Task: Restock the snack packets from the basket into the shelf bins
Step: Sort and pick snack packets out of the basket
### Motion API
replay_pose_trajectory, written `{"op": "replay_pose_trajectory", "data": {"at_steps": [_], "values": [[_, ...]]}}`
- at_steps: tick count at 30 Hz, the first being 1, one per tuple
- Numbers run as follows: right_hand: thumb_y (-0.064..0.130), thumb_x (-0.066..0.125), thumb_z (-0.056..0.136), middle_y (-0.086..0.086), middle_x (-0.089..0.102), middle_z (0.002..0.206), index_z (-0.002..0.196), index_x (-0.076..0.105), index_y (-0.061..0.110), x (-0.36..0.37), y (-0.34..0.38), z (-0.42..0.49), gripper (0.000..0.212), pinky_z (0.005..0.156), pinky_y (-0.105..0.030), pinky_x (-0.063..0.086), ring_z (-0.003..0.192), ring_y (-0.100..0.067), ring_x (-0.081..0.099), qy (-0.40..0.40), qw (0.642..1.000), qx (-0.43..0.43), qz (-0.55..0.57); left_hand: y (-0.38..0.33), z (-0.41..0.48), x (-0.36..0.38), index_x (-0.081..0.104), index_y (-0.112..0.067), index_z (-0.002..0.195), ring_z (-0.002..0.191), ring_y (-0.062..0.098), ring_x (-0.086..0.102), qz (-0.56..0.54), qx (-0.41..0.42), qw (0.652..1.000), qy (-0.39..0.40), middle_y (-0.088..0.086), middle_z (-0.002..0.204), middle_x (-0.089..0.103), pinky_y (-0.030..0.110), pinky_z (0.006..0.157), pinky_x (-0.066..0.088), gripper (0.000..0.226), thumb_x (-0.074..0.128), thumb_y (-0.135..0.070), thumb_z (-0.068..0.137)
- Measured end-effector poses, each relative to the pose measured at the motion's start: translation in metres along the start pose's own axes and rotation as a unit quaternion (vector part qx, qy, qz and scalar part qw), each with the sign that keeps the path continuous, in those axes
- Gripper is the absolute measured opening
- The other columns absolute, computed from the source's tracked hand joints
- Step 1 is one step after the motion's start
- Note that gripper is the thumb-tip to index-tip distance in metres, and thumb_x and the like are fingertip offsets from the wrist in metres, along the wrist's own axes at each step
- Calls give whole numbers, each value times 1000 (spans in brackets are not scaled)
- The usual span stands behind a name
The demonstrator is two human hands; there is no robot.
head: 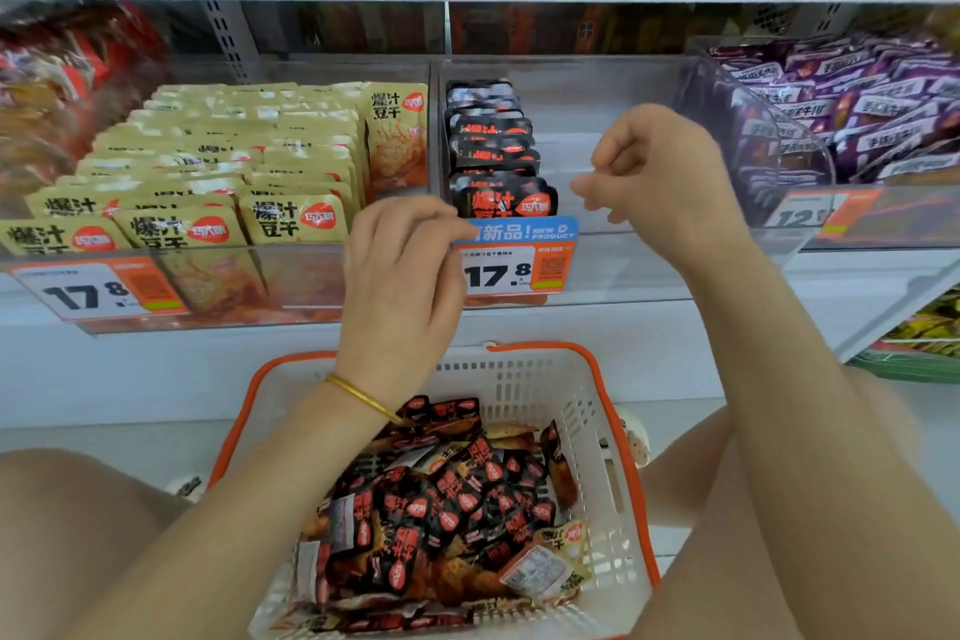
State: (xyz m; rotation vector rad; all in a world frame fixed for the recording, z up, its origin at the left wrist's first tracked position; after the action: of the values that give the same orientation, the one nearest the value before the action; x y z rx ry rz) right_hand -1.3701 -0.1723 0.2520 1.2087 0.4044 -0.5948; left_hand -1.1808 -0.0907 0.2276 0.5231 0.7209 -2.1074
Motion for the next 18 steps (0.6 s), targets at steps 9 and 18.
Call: {"op": "replay_pose_trajectory", "data": {"at_steps": [9,18], "values": [[4,68,82,-3,63,66,78,59,11,179,-78,-127,12,51,-20,50,57,-14,63,351,931,92,26,55,-127,68,66,-9,90,95,24,50,15,-49,973,227,5,94,62,38,82,40,26,42,-11,83],[9,61,86,-17,60,119,121,56,6,295,-259,-200,35,82,-33,52,106,-32,60,429,843,318,-59,130,-181,117,69,-13,92,102,32,51,48,-222,905,361,6,97,64,46,92,41,24,48,-8,85]]}}
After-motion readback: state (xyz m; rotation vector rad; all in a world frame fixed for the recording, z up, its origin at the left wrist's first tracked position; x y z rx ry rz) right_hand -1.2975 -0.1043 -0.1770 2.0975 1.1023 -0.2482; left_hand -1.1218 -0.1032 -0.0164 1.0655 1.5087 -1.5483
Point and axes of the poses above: each hand's wrist, its own z-axis towards the middle knuckle, its own x-axis out of the palm, y = z × x, the point moved 10 cm from there along z, towards the middle knuckle
